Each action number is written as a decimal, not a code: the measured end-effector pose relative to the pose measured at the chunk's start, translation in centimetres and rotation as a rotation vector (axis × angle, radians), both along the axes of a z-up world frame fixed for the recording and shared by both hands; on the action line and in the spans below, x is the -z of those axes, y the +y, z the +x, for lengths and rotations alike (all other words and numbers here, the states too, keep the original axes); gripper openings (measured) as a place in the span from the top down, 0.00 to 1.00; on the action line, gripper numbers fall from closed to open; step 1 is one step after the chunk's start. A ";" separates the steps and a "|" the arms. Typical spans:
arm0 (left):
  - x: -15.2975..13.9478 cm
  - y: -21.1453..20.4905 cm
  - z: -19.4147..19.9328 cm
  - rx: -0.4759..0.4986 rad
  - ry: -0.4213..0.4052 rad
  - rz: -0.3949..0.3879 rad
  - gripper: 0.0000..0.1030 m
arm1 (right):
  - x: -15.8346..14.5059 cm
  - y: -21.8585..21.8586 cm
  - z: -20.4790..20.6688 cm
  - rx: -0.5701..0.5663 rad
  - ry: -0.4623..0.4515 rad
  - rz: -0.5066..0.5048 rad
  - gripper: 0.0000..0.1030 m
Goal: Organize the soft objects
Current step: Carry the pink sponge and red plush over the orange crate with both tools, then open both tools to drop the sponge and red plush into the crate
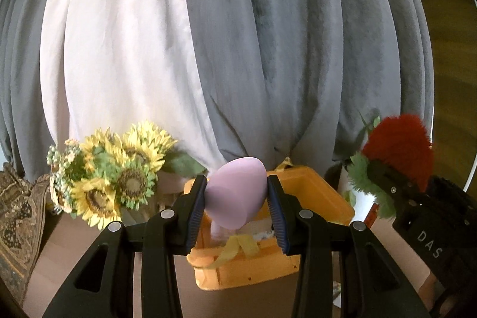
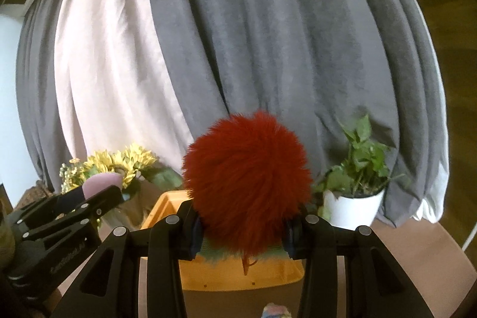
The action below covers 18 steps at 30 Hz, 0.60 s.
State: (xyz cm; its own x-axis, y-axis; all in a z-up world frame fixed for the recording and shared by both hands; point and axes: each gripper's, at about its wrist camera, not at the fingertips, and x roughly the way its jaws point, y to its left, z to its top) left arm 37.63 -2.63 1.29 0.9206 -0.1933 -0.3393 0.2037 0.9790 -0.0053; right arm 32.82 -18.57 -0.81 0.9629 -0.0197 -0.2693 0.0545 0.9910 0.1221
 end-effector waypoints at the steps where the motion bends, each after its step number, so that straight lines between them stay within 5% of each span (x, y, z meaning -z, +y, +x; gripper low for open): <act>1: 0.0 0.0 0.3 0.000 -0.003 0.000 0.61 | 0.0 0.0 0.5 -0.006 -0.002 -0.005 0.59; 18: 1.7 -0.7 7.3 -0.018 0.016 0.020 0.61 | 1.2 -0.2 8.3 -0.069 0.028 -0.039 0.59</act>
